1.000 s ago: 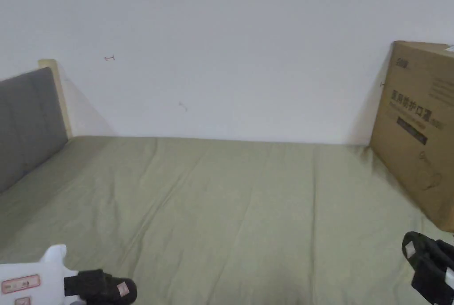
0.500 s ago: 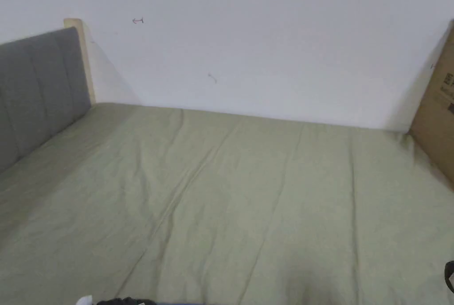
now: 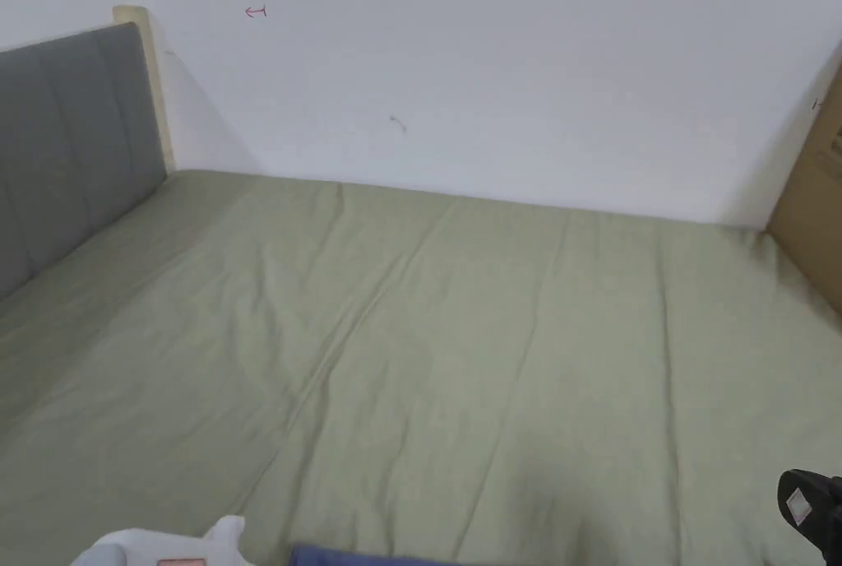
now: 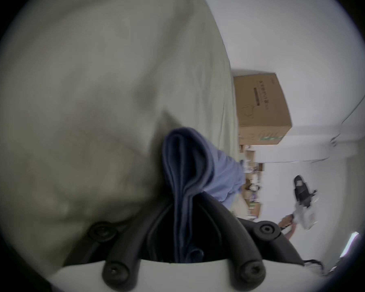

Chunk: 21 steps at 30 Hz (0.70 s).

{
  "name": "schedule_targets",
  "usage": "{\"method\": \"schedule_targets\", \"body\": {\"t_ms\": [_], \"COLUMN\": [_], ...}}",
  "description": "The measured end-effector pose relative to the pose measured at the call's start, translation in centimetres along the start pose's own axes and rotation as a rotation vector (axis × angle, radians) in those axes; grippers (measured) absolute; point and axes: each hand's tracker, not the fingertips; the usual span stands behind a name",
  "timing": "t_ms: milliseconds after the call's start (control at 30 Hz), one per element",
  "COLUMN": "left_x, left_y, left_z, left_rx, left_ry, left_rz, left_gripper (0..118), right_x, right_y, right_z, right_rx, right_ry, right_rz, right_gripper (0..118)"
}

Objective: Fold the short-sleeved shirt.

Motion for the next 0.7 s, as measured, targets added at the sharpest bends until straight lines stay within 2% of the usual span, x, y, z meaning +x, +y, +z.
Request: {"method": "schedule_targets", "body": {"t_ms": [67, 100, 200, 233, 267, 367, 567, 600, 667, 700], "left_x": [0.9, 3.3, 5.3, 8.0, 9.2, 12.3, 21.0, 22.0, 24.1, 24.7], "left_y": [0.1, -0.5, -0.8, -1.9, -2.5, -3.5, -4.9, -5.2, -5.2, -5.3], "left_z": [1.9, 3.7, 6.8, 8.1, 8.4, 8.5, 1.4, 0.1, -1.6, -2.2], "left_rx": [0.054, 0.081, 0.162, 0.186, 0.204, 0.207, 0.068, 0.050, 0.012, 0.010], "left_ry": [0.067, 0.126, 0.542, 0.689, 0.766, 0.724, 0.226, 0.172, 0.067, 0.059], "left_rz": [-0.105, -0.162, -0.306, -0.356, -0.414, -0.425, -0.347, -0.339, -0.319, -0.329], "left_gripper": [4, 4, 4, 4, 4, 4, 5, 11, 65, 87], "right_x": [0.3, 0.5, 1.2, 1.3, 1.6, 2.2, 3.7, 3.9, 4.5, 4.8], "right_y": [-0.1, -0.2, -0.4, -0.5, -0.7, -1.2, -1.9, -1.9, -2.0, -2.0], "right_z": [0.2, 0.3, 0.9, 1.1, 1.3, 2.0, 3.5, 3.8, 4.4, 4.6], "right_rx": [0.002, 0.003, 0.009, 0.011, 0.014, 0.019, 0.025, 0.030, 0.040, 0.043], "right_ry": [-0.001, 0.003, 0.014, 0.016, 0.017, 0.025, 0.028, 0.027, 0.023, 0.022], "right_rz": [-0.012, -0.021, -0.051, -0.056, -0.061, -0.080, -0.133, -0.141, -0.156, -0.161], "right_gripper": [0, 0, 0, 0, 0, 0, 0, 0, 0, 0]}}
